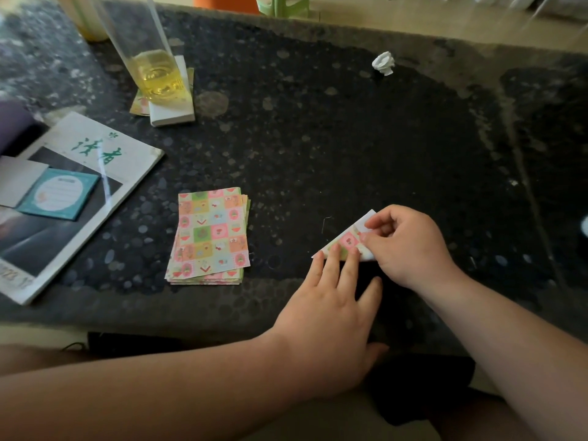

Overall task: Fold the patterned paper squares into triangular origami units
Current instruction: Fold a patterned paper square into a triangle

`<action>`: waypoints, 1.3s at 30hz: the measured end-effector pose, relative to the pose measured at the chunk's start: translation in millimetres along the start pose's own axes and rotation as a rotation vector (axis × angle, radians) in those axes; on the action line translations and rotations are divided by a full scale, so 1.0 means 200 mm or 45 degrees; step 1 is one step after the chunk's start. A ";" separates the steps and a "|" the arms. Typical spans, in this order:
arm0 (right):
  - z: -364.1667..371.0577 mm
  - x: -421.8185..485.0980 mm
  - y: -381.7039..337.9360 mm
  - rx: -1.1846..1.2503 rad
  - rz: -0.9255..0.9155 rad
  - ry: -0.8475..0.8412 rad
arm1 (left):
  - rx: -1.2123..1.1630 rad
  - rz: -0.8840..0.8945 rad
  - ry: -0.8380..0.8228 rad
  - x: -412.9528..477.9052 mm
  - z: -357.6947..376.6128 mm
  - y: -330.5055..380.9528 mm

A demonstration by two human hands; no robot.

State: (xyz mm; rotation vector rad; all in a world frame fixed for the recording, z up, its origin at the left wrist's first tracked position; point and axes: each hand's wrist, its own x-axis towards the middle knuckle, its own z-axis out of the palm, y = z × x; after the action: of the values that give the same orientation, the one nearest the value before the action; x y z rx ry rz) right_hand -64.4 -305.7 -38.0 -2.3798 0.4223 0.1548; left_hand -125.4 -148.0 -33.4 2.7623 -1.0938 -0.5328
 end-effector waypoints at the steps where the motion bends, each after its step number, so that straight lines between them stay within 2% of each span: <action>1: 0.00 0.00 0.00 -0.005 0.002 0.000 | 0.004 -0.001 -0.011 0.00 0.00 0.00; 39: 0.01 0.00 -0.01 -0.041 0.012 -0.015 | 0.051 0.014 0.078 0.00 0.05 0.00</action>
State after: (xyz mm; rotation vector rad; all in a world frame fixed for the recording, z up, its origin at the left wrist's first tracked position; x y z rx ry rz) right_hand -63.0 -303.5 -37.5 -2.4078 0.4282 0.1815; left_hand -128.9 -147.6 -43.1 2.7851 -1.1176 -0.4268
